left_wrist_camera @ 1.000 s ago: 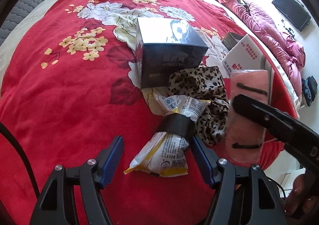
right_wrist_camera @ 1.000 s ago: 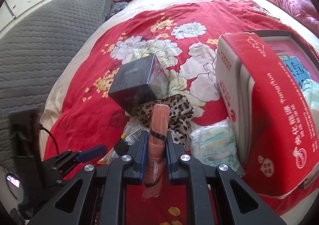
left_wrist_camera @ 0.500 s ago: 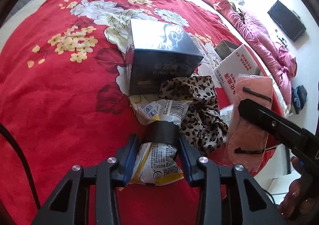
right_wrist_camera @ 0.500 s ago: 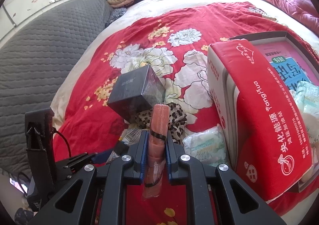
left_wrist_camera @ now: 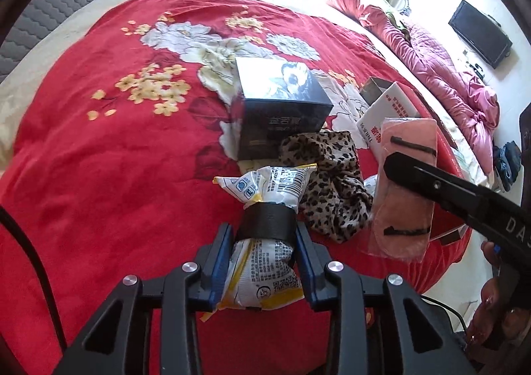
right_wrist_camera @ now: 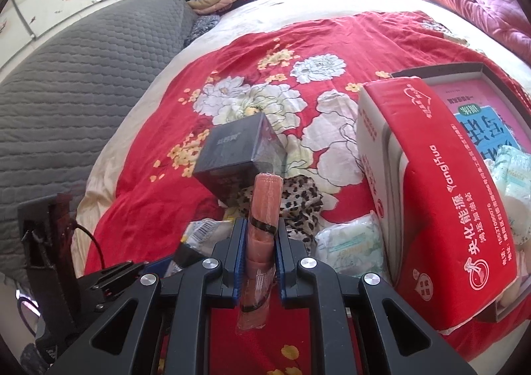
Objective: Organize soft objects
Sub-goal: 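Carry the snack bag with left gripper while right gripper carries the pink pack over the tray, then lower the snack bag with left gripper while right gripper lowers the pink pack into the tray, open both, then move both grippers back over the remaining pile of items, then grasp the leopard-print scarf with left gripper while right gripper grasps the clear pad pack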
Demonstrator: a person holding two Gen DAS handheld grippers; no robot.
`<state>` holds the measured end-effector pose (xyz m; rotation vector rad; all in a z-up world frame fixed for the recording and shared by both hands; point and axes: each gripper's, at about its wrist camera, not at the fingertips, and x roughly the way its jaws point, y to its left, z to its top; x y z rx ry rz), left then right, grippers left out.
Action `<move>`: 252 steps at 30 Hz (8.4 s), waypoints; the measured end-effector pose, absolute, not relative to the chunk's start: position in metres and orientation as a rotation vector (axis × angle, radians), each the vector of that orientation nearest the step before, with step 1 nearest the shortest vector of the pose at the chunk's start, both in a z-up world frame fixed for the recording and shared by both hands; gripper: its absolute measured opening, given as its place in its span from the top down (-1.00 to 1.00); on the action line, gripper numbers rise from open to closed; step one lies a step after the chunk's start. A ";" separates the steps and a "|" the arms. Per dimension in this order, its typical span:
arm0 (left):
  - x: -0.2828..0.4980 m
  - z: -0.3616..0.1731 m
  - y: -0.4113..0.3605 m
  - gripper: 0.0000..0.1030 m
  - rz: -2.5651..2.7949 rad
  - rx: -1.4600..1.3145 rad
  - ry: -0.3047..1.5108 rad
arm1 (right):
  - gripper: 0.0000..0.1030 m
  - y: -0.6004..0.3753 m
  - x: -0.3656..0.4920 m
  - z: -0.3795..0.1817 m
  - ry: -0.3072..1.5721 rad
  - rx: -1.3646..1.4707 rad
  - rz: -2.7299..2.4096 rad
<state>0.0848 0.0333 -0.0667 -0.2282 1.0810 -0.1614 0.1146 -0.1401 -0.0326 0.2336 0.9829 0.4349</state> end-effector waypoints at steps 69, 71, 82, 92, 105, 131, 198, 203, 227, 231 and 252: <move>0.042 0.097 -0.066 0.28 -0.152 -0.052 0.864 | 0.70 -0.268 0.050 0.103 0.697 0.304 0.353; 0.045 0.094 -0.075 0.28 -0.163 -0.038 0.871 | 0.70 -0.280 0.050 0.102 0.694 0.320 0.335; 0.069 0.081 -0.150 0.28 -0.291 0.019 0.898 | 0.70 -0.371 0.041 0.097 0.670 0.385 0.169; 0.091 0.057 -0.217 0.28 -0.393 0.075 0.961 | 0.70 -0.424 0.044 0.089 0.660 0.414 0.061; 0.110 0.014 -0.278 0.28 -0.469 0.139 1.057 | 0.70 -0.467 0.053 0.049 0.704 0.489 -0.012; 0.149 -0.040 -0.319 0.28 -0.493 0.155 1.098 | 0.70 -0.484 0.110 -0.041 0.850 0.384 -0.093; 0.147 -0.003 -0.298 -0.20 -0.512 0.087 1.017 | -0.05 -0.470 0.091 -0.015 0.791 0.315 -0.135; 0.140 0.009 -0.287 -0.21 -0.511 0.072 0.994 | -0.13 -0.464 0.085 -0.006 0.761 0.251 -0.170; 0.108 0.062 -0.167 -0.38 -0.383 -0.051 0.890 | -0.38 -0.351 0.068 0.070 0.651 0.059 0.011; 0.104 0.059 -0.123 -0.38 -0.308 -0.099 0.905 | -0.38 -0.321 0.065 0.076 0.649 0.014 0.065; 0.122 -0.051 -0.013 -0.38 -0.162 -0.231 1.144 | -0.38 -0.162 0.051 0.014 0.796 -0.311 0.364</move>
